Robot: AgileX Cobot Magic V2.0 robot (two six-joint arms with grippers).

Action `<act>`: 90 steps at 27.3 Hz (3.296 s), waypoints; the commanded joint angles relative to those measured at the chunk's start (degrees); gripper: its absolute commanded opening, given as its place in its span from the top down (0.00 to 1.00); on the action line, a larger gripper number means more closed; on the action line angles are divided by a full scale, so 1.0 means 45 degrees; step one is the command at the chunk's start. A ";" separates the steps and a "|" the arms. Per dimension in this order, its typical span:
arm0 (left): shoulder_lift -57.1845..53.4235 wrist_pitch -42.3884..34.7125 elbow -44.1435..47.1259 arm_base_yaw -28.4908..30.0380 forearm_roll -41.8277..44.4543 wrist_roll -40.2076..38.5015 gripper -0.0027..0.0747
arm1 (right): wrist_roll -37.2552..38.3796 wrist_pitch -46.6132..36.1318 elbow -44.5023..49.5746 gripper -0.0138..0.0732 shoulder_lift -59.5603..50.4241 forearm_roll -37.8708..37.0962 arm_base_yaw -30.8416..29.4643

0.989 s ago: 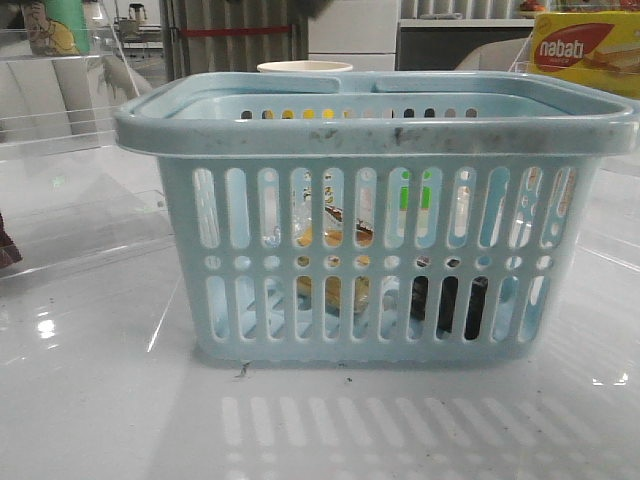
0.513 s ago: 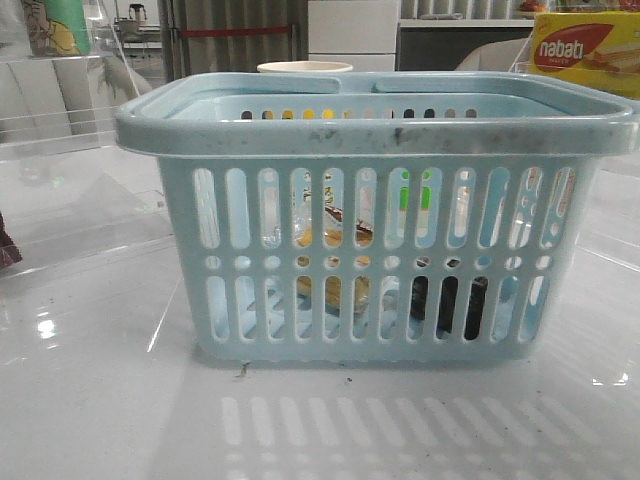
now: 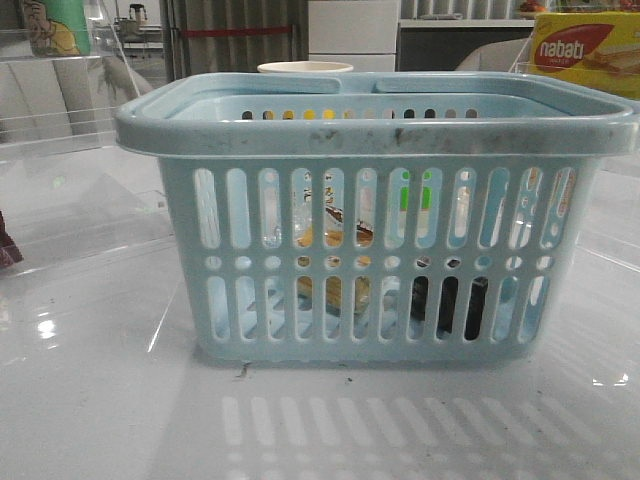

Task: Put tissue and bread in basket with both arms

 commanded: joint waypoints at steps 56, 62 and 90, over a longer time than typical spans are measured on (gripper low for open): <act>-0.8403 -1.1482 1.1224 0.8414 -0.0768 -0.0443 0.85 | -0.0101 -0.0595 -0.0316 0.78 -0.0049 -0.0132 0.0002; -0.8457 -1.1671 1.1516 0.8414 0.0189 -0.1559 0.85 | -0.0101 -0.0568 -0.0316 0.78 -0.0049 -0.0132 0.0002; -0.8431 -1.2717 1.1680 0.7975 0.0258 -0.1559 0.85 | -0.0101 -0.0568 -0.0316 0.78 -0.0049 -0.0132 0.0002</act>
